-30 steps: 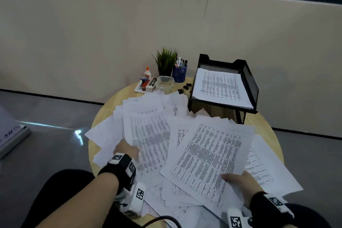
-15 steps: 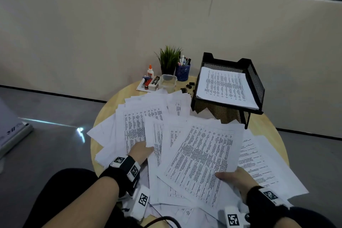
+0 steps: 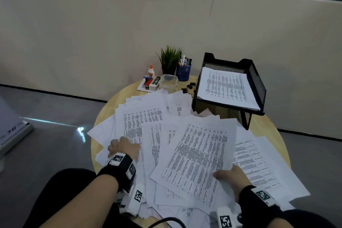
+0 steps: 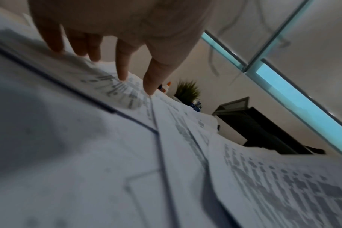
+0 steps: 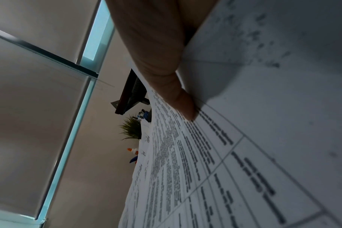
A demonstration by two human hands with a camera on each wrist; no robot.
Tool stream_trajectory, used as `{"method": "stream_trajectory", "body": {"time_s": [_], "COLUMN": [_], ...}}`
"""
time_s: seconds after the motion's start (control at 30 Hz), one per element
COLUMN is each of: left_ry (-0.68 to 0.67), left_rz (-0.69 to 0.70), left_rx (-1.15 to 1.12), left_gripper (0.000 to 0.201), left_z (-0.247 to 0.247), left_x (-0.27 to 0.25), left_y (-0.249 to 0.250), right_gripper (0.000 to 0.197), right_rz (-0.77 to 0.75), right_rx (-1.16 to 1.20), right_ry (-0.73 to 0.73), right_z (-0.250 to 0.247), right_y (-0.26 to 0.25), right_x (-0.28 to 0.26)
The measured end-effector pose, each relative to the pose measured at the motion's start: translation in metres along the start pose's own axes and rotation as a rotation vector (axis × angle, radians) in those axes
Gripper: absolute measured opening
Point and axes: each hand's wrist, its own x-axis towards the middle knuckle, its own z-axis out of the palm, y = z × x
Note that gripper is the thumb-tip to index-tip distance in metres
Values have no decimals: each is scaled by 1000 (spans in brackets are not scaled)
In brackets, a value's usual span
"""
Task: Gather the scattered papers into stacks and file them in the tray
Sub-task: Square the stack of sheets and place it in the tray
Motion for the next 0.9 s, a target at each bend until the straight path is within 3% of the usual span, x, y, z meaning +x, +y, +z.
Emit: {"method": "stream_trajectory", "body": {"time_s": [0.13, 0.27, 0.33, 0.4, 0.47, 0.53, 0.8, 0.9], "left_ry": [15, -21, 17, 70, 84, 26, -203, -352], "left_rz": [-134, -97, -2, 89, 159, 213, 334, 364], "left_rx": [-62, -89, -55, -42, -87, -207, -418, -440], "left_gripper": [78, 78, 67, 44, 25, 21, 35, 37], "left_z": [-1, -7, -11, -14, -15, -13, 0, 2], "left_x": [8, 16, 22, 25, 25, 20, 4, -5], "left_y": [-9, -9, -12, -14, -13, -9, -17, -19], "right_gripper": [22, 21, 18, 15, 24, 39, 9, 12], "right_rz": [2, 30, 30, 40, 59, 72, 19, 15], "right_rx": [105, 217, 258, 290, 310, 321, 365, 362], "right_ry": [25, -3, -35, -48, -62, -77, -63, -28], "right_z": [2, 2, 0, -1, -1, 1, -3, -5], "right_y": [3, 1, -1, -4, -4, -7, -15, -13], "right_x": [1, 0, -2, -4, -3, -2, -8, -9]}}
